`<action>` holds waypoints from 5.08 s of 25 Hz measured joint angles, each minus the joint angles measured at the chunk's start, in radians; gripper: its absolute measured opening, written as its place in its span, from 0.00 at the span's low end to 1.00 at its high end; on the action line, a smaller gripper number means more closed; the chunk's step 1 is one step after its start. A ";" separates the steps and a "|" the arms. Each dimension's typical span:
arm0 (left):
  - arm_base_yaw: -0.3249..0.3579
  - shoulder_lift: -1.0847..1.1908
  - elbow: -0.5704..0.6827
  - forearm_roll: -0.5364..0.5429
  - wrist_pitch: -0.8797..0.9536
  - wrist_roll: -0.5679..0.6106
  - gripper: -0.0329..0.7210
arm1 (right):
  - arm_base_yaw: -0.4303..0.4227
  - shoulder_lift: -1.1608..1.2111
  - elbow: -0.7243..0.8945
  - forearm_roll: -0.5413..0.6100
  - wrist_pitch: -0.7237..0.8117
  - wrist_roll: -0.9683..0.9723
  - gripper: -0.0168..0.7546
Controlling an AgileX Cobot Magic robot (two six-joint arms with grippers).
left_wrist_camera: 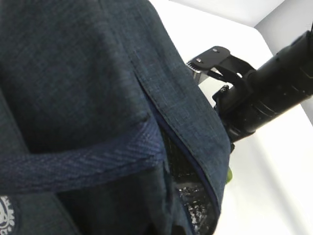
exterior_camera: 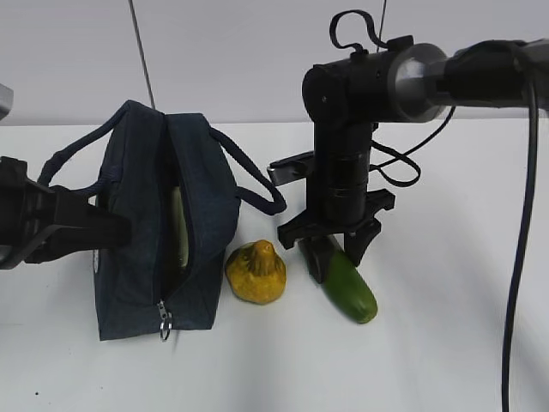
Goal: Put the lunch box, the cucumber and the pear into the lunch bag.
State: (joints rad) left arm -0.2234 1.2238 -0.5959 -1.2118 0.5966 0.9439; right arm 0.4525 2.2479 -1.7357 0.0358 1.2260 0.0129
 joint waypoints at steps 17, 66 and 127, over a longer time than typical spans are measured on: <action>0.000 0.000 0.000 0.001 0.005 0.000 0.02 | 0.000 -0.166 -0.245 -0.149 -0.002 0.018 0.54; 0.000 0.000 0.000 0.001 0.013 0.000 0.02 | 0.005 -0.049 -0.618 0.239 0.021 -0.217 0.70; 0.000 0.000 0.000 0.000 0.025 0.000 0.02 | 0.000 -0.469 0.725 1.199 -0.728 -1.206 0.60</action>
State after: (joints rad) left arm -0.2234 1.2238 -0.5959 -1.2116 0.6217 0.9439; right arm 0.4524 1.7788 -1.0105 1.2351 0.4979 -1.1933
